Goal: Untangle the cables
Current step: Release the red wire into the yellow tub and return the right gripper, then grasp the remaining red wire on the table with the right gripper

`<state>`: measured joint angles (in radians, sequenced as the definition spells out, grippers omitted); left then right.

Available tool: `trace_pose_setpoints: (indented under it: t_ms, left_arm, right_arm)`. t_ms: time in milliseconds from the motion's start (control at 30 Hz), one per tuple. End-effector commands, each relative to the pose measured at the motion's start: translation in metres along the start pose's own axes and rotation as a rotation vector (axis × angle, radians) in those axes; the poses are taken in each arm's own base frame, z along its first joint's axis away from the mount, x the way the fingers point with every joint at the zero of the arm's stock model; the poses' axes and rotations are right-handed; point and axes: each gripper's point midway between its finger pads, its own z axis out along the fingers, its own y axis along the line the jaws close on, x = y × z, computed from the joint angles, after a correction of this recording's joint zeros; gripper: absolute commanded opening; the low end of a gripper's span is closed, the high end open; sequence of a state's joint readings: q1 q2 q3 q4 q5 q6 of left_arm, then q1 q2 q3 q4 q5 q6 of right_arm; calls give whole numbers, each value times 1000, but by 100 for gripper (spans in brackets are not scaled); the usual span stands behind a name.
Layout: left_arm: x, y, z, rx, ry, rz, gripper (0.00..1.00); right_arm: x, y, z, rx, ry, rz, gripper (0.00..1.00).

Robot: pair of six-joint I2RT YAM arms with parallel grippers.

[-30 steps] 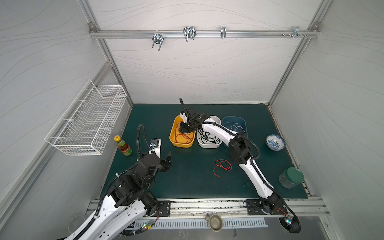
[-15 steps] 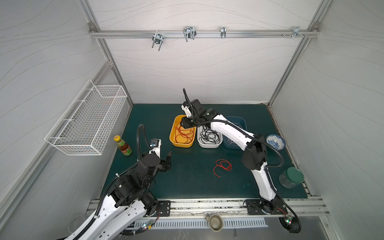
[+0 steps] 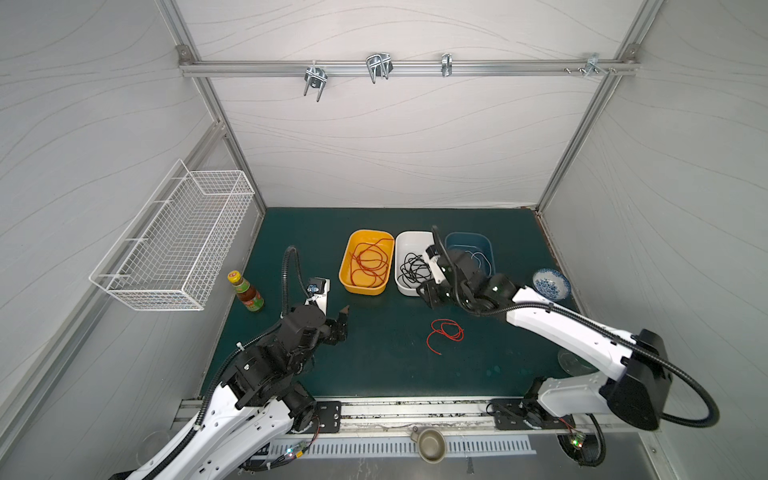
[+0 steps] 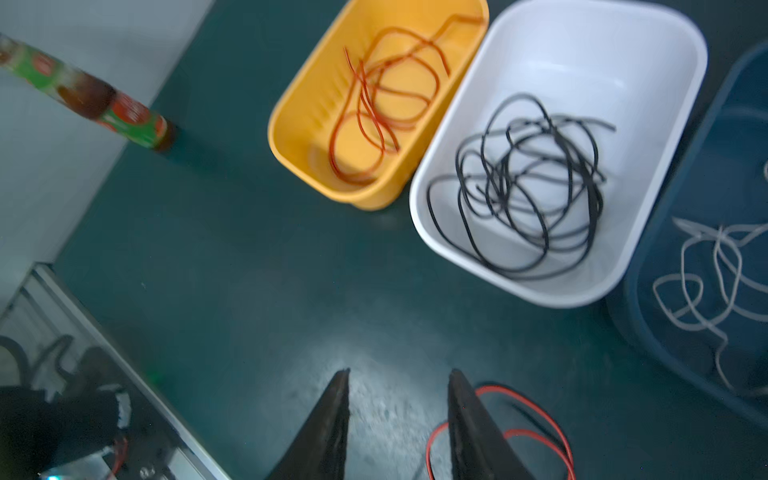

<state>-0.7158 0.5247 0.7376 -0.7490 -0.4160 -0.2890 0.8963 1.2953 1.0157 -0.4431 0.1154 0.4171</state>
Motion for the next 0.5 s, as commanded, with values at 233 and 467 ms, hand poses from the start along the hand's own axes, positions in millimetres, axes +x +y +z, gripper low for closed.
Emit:
trace_pose_setpoints:
  t_ms: [233, 467]
  left_arm:
    - [-10, -6, 1, 22, -23, -17, 87]
    - [-8, -6, 3, 19, -17, -14, 87]
  right_arm:
    - [71, -36, 14, 103, 63, 121, 39]
    - [102, -49, 32, 161, 140, 155, 40]
